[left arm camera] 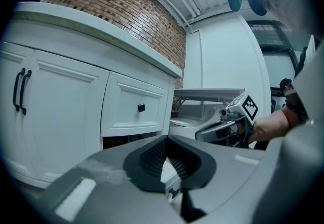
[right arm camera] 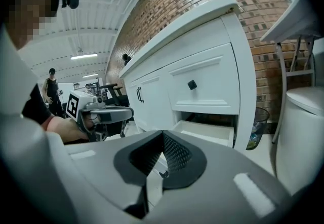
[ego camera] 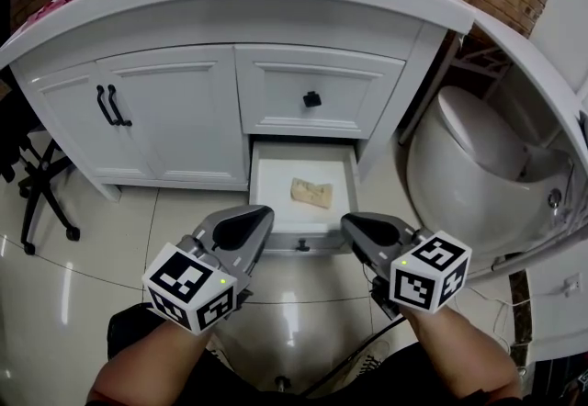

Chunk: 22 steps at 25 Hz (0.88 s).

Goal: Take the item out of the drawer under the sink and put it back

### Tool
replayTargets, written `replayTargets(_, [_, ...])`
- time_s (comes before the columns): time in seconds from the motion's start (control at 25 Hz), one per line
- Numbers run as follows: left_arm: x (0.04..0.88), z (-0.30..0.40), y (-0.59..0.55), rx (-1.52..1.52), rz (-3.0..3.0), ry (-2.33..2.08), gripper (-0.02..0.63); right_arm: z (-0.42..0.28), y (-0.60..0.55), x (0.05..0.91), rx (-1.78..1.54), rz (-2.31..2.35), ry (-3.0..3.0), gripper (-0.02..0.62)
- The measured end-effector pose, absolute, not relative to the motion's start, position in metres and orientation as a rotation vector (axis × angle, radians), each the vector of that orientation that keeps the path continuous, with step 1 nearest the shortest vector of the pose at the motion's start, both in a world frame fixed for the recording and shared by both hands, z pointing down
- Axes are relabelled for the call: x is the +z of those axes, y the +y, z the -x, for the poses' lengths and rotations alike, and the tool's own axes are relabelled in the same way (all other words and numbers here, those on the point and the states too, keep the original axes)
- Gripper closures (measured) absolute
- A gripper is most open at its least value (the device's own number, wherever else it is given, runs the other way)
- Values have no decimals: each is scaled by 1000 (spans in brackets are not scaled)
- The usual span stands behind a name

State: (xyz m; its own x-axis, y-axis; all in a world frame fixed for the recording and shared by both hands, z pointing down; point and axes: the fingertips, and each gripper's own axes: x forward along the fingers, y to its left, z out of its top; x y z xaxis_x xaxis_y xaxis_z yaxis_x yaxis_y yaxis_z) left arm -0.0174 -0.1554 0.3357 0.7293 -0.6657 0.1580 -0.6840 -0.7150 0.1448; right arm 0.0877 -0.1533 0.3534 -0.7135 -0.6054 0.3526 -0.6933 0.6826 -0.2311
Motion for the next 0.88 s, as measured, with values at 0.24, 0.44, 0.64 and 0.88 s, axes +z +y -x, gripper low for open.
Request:
replayTargets(0.24, [329, 16, -145, 146, -2744, -1079, 600, -81, -141, 343, 487, -1010, -2670, 588])
replayTargets(0.44, [323, 8, -120, 170, -2750, -1016, 600, -84, -123, 337, 466, -1016, -2667, 588])
replayTargets(0.64, [313, 7, -96, 160, -2769, -1042, 600, -89, -99, 330, 465, -1028, -2668, 588])
replayTargets(0.88, [308, 11, -74, 139, -2780, -1069, 600, -85, -68, 319, 439, -1019, -2681, 588])
